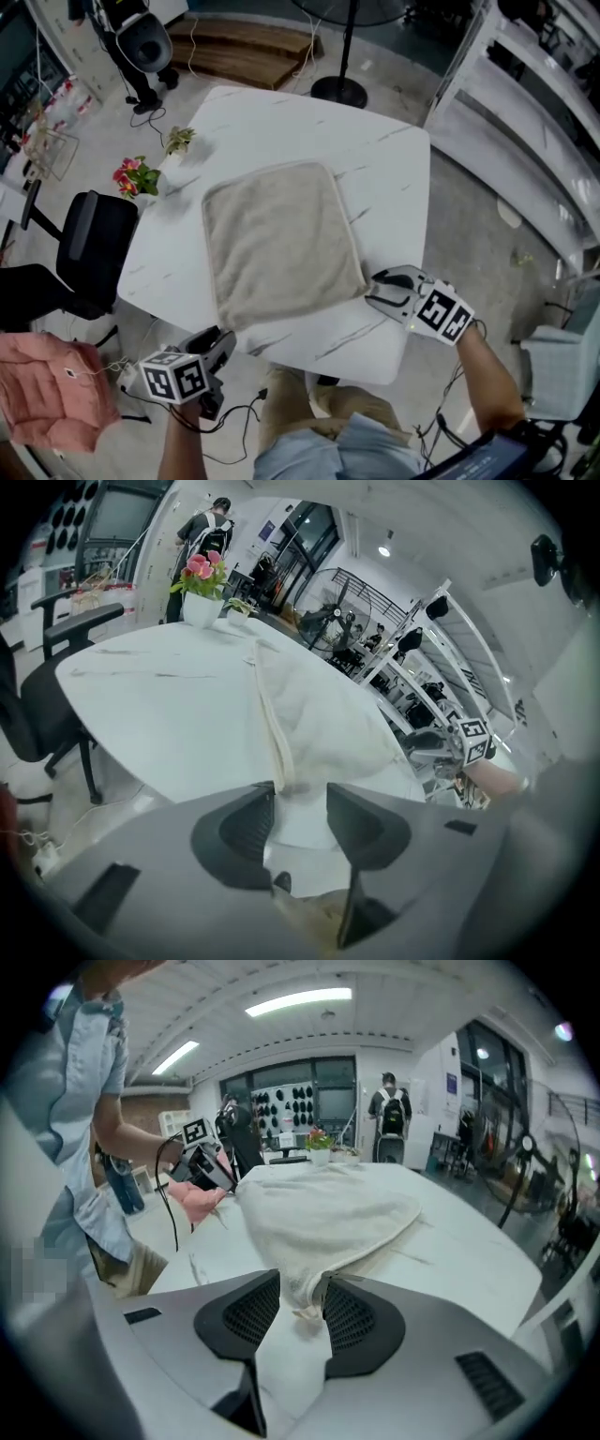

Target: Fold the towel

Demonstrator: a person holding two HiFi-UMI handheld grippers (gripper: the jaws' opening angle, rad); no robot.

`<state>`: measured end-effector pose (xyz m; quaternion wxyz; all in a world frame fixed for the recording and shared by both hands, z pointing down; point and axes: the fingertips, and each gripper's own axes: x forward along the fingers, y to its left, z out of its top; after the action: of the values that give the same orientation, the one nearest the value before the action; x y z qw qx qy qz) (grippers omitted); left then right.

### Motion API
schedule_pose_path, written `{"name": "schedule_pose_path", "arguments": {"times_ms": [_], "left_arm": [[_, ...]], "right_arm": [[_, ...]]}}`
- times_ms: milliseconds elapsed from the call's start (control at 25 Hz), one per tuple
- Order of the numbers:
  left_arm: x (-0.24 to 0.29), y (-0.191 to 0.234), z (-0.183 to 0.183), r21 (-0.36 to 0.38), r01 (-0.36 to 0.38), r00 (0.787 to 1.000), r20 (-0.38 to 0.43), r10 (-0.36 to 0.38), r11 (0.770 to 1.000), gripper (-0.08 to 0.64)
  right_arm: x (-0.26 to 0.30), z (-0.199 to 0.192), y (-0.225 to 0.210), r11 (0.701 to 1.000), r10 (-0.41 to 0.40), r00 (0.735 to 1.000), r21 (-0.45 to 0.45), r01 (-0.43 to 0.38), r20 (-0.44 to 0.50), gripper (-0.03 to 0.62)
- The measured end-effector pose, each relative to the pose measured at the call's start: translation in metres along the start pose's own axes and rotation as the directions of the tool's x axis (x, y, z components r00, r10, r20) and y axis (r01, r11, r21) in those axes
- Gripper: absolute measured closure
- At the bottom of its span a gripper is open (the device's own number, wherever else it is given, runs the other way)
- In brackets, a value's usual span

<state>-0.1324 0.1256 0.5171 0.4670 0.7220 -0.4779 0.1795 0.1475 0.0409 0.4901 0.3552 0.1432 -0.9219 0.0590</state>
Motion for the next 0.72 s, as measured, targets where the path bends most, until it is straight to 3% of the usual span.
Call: {"name": "schedule_pose_path", "arguments": {"times_ms": [80,200,280,360,520,640,720], "left_arm": [[-0.010,0.002,-0.002,0.017,-0.028,0.999,0.024,0.028,0.999,0.379],[-0.029,0.000,0.009,0.034,-0.035,0.990,0.136,0.030,0.999,0.382],[-0.036,-0.012,0.022,0.088,-0.001,0.978,0.206,-0.018,0.996,0.405],[-0.034,-0.027,0.028,0.184,0.030,0.975,0.209,-0.068,0.983,0.407],[-0.016,-0.035,0.027,0.388,0.025,0.986,0.144,-0.087,0.921,0.405],[-0.007,-0.029,0.027,0.500,0.019,0.990,0.109,-0.084,0.866,0.372],[-0.005,-0.022,0.024,0.559,0.021,0.992,0.090,-0.085,0.829,0.352]], "right_arm": [[-0.007,0.019,0.003,0.994,-0.024,0.999,-0.101,0.029,0.048,0.441],[-0.007,0.047,0.018,0.976,0.022,0.993,-0.218,0.003,0.112,0.457],[0.002,0.053,0.029,0.949,0.077,0.993,-0.312,-0.044,0.093,0.457],[0.015,0.046,0.033,0.921,0.112,0.993,-0.378,-0.090,0.038,0.457],[0.028,0.020,0.027,0.892,0.124,0.988,-0.426,-0.152,-0.092,0.449],[0.035,-0.003,0.019,0.877,0.128,0.975,-0.440,-0.196,-0.179,0.411],[0.041,-0.011,0.015,0.878,0.124,0.973,-0.435,-0.200,-0.195,0.427]]}}
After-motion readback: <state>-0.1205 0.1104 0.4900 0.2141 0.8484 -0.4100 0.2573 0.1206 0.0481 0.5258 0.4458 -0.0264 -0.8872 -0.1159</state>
